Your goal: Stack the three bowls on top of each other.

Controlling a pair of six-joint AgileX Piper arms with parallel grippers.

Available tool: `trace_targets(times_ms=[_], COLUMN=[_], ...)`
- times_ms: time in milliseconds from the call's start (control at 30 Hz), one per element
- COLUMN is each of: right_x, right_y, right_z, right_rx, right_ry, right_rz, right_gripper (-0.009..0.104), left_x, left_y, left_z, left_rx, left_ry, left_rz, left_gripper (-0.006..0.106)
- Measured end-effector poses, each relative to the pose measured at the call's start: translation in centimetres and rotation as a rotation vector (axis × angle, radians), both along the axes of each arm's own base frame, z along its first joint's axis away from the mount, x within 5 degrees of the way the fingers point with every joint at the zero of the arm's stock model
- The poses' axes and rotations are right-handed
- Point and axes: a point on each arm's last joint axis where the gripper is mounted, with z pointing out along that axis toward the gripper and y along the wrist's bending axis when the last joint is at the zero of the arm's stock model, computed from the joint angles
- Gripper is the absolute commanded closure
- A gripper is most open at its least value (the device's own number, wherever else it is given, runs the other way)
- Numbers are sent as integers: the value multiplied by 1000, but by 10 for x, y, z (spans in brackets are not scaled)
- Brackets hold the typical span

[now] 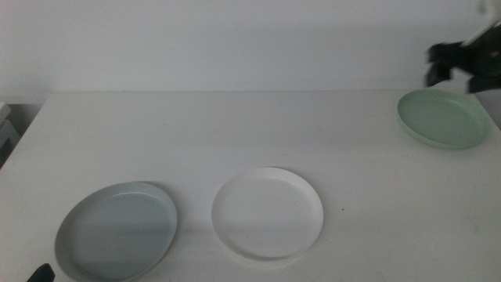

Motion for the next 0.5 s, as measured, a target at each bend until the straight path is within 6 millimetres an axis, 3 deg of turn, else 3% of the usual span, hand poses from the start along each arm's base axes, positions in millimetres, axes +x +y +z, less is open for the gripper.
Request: trace_targets(times_ms=[167,500], right_x=[32,89], right_y=[-54,-136], right_z=[-11,-68], right_rx=[-15,-23], right_ry=[6,50], right_rz=[-96,-210], right_gripper=[32,37], left_x=[0,0], left_y=[0,0], left_z=[0,0], left_rx=[0,0], left_ry=[0,0], left_rz=[0,0], left_gripper=[10,10])
